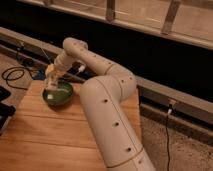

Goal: Place the bottle in the ceramic bowl

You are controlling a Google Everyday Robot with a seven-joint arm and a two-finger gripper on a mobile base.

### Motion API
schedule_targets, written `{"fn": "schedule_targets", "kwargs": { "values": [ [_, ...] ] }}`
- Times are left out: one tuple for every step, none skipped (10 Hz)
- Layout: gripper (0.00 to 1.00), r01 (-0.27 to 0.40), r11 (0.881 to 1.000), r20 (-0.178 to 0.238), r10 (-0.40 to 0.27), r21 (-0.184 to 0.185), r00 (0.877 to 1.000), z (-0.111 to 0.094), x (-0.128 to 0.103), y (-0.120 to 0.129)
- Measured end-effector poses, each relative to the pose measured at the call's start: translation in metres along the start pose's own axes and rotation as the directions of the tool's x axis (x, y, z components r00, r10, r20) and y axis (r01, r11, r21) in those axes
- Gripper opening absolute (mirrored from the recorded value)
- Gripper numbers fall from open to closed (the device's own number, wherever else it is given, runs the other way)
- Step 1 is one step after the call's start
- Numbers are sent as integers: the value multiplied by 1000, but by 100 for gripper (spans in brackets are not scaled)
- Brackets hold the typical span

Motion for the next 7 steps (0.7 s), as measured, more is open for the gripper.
{"fn": "schedule_targets", "kwargs": {
  "values": [
    [0, -28, 1000, -1, 28, -11, 1000, 1, 4, -10],
    [0, -50, 999, -8, 50, -18, 999, -2, 8, -19],
    [0, -56, 998, -28, 55, -22, 998, 2, 11, -20],
    [0, -54, 998, -48, 53, -25, 997, 8, 13, -19],
    [3, -52, 998, -57, 50, -26, 997, 8, 13, -19],
    [13, -53, 998, -55, 51, -25, 997, 6, 13, -21],
    [22, -52, 998, -55, 51, -25, 997, 7, 13, -21]
  ]
}}
